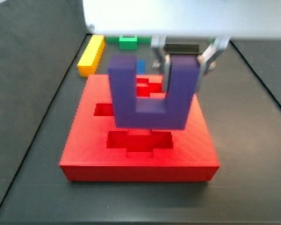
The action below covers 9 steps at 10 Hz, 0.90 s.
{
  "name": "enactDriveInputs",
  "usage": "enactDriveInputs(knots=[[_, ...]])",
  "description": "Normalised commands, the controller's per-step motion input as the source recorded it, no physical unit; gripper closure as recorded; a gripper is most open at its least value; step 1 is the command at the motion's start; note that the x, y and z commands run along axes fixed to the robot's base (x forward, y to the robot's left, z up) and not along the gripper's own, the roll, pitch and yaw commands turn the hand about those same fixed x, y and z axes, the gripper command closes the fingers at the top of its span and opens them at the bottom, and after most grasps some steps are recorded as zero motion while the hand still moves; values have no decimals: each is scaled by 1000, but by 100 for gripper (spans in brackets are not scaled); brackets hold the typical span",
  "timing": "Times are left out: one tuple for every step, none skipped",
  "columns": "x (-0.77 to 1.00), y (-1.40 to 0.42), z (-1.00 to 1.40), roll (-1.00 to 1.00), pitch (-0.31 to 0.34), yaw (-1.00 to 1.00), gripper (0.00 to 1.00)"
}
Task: Pick up the purple object. Move up. Place the purple object on the fixture. Regrasp the purple object. Move to above the board. Insert the purple object.
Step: Insert the purple object.
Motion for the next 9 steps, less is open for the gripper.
enactDriveInputs(knots=[[-29, -254, -414, 221, 0, 77, 100], [0, -243, -349, 137, 0, 80, 100], [0, -237, -300, 111, 0, 74, 100], [0, -206, -226, 99, 0, 23, 100], [0, 0, -151, 106, 0, 60, 100], [-57, 20, -174, 79, -19, 154, 100], [-97, 0, -111, 0, -59, 126, 100], [-89, 0, -100, 0, -60, 69, 100], [0, 0, -166, 0, -47, 103, 100]])
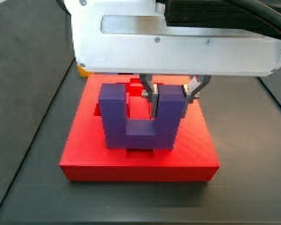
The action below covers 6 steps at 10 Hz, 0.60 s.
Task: Pick up the purple object. Move up. Place the purple object on the fixture. Regrasp the purple object. Move to above the board. Insert the purple object.
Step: Insert the purple object.
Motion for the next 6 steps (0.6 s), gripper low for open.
enactDriveInputs(knots=[[0, 0, -197, 0, -37, 197, 100], [0, 0, -200, 24, -13, 194, 100], [0, 0, -100, 0, 0, 103, 100], [0, 0, -77, 10, 0, 100, 100], [0, 51, 0, 0, 0, 57, 100], [137, 300, 69, -36, 64, 0, 100]])
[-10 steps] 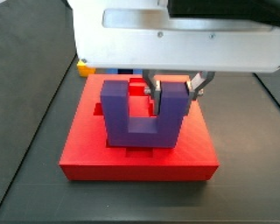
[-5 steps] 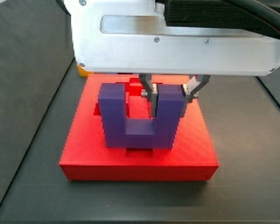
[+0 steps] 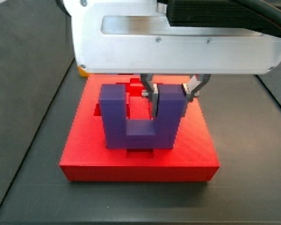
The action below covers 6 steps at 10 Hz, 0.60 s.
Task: Pick up the purple object. Move up. Place the purple object on the fixture. Regrasp the purple object. Move to above the board. Insert the purple object.
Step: Insert the purple object.
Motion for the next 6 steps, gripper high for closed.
enactDriveInputs(knots=[[77, 197, 0, 0, 49, 0, 100], [0, 114, 0, 0, 49, 0, 100], [0, 0, -80, 0, 0, 34, 100], [29, -131, -174, 0, 0, 17, 100], [14, -186, -349, 7, 0, 0, 100], [0, -169, -466, 34, 0, 0, 100]])
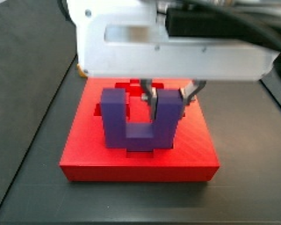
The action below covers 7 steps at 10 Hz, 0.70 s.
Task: Pick up the purple object. Move up. Place the purple object on the fixture. Regrasp the purple object. Move to above the board. Insert the purple object.
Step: Insert the purple object.
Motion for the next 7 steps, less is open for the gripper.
enactDriveInputs(knots=[[0, -106, -474, 23, -14, 0, 100], [69, -23, -554, 31, -34, 0, 100], [209, 0, -620, 14, -81, 31, 100], [194, 0, -794, 0, -146, 17, 100], [180, 0, -866, 0, -179, 40, 100], [111, -26, -869, 19, -156, 3, 100], [0, -183, -383, 104, 0, 0, 100]])
